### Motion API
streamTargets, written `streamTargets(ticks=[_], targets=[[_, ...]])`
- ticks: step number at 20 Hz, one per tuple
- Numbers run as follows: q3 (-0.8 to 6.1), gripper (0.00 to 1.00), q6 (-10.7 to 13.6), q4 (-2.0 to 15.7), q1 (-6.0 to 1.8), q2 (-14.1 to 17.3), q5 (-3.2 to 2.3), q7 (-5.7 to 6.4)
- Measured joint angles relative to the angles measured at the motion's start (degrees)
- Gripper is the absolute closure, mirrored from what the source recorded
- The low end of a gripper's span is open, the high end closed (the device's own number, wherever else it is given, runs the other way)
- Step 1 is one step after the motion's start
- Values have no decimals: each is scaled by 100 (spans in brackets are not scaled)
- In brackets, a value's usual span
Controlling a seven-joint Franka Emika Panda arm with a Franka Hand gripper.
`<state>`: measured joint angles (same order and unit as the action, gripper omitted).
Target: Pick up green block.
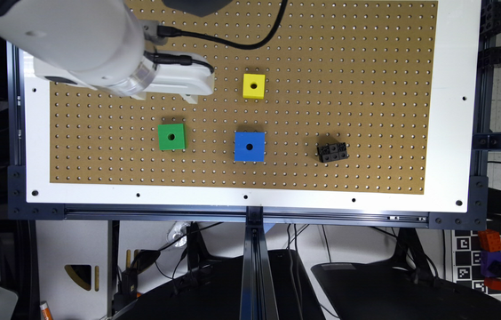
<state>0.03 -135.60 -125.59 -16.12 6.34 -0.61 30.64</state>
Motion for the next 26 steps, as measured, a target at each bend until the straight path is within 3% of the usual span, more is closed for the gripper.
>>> streamTargets(ticks=[5, 11, 16, 21, 26], targets=[[0, 0, 1, 336, -118, 290, 0, -113], [0, 0, 5, 607, -123, 529, 0, -122], [16, 0, 4, 659, -118, 613, 0, -122], [29, 0, -366, 702, -113, 1108, 0, -122], [31, 0, -532, 813, -113, 1470, 0, -122]])
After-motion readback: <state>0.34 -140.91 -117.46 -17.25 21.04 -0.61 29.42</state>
